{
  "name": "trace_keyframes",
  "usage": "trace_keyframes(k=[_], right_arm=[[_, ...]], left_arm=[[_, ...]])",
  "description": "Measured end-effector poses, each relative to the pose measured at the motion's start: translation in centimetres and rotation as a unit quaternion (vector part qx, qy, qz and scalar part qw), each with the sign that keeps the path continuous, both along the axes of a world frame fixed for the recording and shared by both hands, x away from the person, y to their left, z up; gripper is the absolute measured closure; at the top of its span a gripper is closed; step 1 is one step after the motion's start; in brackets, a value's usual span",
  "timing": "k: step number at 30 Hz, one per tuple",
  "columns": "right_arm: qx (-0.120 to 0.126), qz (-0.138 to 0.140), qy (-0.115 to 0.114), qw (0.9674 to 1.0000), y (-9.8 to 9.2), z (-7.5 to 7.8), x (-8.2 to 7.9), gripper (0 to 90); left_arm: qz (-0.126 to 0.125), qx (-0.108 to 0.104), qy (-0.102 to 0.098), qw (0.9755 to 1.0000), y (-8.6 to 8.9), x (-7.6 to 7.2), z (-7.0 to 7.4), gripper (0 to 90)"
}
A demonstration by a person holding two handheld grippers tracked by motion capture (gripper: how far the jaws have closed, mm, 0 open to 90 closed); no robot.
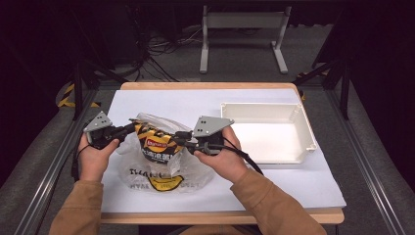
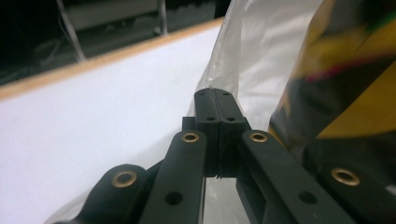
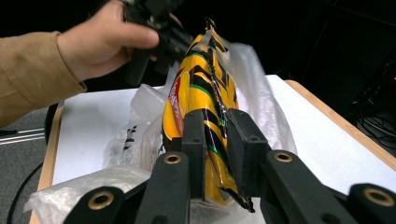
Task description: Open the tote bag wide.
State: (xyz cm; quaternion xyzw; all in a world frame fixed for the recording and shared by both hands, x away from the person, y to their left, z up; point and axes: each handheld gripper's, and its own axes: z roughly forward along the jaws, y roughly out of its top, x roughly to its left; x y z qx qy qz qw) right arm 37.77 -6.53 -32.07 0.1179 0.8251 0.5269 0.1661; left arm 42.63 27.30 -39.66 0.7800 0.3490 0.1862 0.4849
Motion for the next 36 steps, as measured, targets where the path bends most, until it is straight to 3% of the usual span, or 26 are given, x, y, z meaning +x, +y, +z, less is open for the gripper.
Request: trace_keyframes(k=[1, 5, 6, 9, 11, 12, 13, 14, 18, 23, 31, 36], right_arm=[[0.0, 0.0, 0.0, 1.0, 0.0, 0.0, 0.0, 77.4], [0.0, 0.0, 0.0, 1.0, 0.0, 0.0, 0.0, 77.4], [0.0, 0.0, 0.0, 1.0, 0.0, 0.0, 0.0, 77.4], [0.0, -0.002, -0.001, 1.0, -0.2, 0.0, 0.0, 77.5], [0.0, -0.003, 0.0, 1.0, -0.2, 0.0, 0.1, 77.6], [0.0, -0.003, 0.0, 1.0, -0.2, 0.0, 0.1, 77.6], [0.0, -0.003, 0.0, 1.0, -0.2, 0.0, 0.1, 77.6], [0.0, -0.002, 0.0, 1.0, -0.2, 0.0, 0.0, 77.6], [0.0, 0.0, -0.001, 1.0, -0.1, 0.0, 0.0, 77.6], [0.001, -0.001, 0.0, 1.0, -0.1, 0.0, 0.0, 77.0], [0.041, 0.001, 0.001, 0.9992, -0.9, 0.8, -0.5, 66.2], [0.06, -0.013, -0.003, 0.9981, -2.0, 1.0, -0.8, 56.3]], left_arm=[[-0.002, 0.009, 0.008, 0.9999, 0.1, 0.1, -0.5, 90.0], [0.001, 0.008, 0.049, 0.9988, 0.3, 0.1, -2.6, 90.0], [0.001, 0.008, 0.049, 0.9988, 0.3, 0.1, -2.6, 90.0], [-0.009, 0.046, 0.066, 0.9967, 0.3, -0.3, -3.6, 90.0], [-0.013, 0.045, 0.07, 0.9964, 0.3, -0.6, -4.0, 90.0], [-0.019, 0.056, 0.082, 0.9948, 0.3, -1.1, -4.4, 90.0], [-0.019, 0.056, 0.082, 0.9948, 0.3, -1.1, -4.4, 90.0], [-0.024, 0.062, 0.096, 0.9931, 0.4, -1.5, -4.7, 90.0], [-0.038, 0.066, 0.121, 0.9897, 0.7, -2.2, -5.4, 90.0], [-0.049, 0.069, 0.13, 0.9879, 0.5, -2.3, -5.7, 90.0], [-0.049, 0.059, 0.114, 0.9905, 0.4, -2.5, -5.4, 90.0], [-0.048, 0.057, 0.117, 0.9903, 0.4, -2.5, -5.4, 90.0]])
